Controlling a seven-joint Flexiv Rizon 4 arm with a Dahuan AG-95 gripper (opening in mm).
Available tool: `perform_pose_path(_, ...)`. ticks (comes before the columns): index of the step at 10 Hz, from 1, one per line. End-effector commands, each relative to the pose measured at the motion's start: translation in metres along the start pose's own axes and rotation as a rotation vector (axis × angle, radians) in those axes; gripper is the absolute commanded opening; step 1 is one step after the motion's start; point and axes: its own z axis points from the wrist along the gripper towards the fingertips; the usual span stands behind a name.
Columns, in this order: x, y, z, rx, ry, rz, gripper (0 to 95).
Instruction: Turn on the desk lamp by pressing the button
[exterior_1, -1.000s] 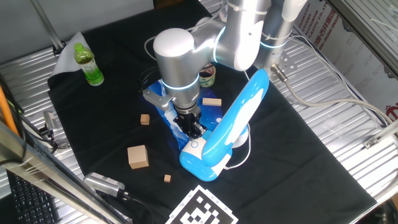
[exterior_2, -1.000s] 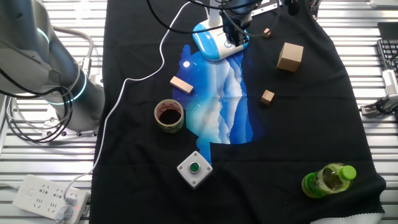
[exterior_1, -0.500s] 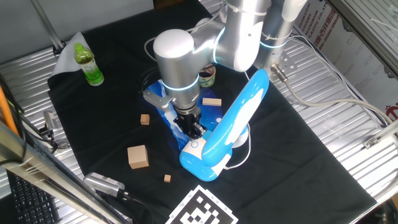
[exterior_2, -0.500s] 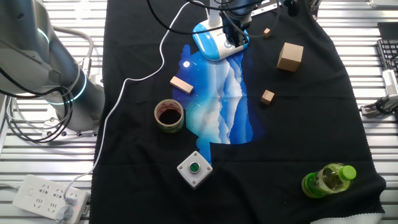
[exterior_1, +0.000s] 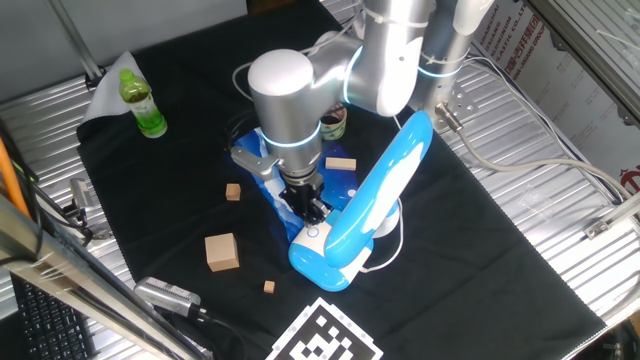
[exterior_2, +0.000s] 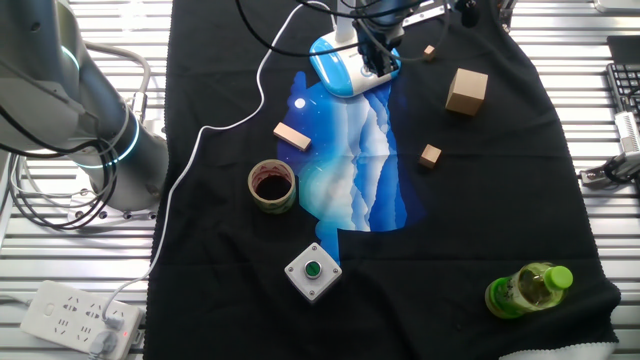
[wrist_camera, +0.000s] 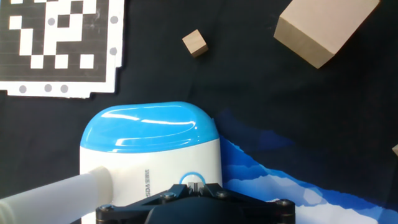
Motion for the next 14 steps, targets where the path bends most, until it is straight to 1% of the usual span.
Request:
perform_pose_path(1, -0.0002, -0.0001, 0.0021, 0.001, -0.001, 0.001, 0.0)
perform_pose_path(4, 0.0001, -0.0003, 0.0057, 0.002, -0.005, 0.0, 0.0)
perform_pose_path(14, 0.0006, 0.0024, 0.0108, 0.003, -0.012, 0.005, 0.0)
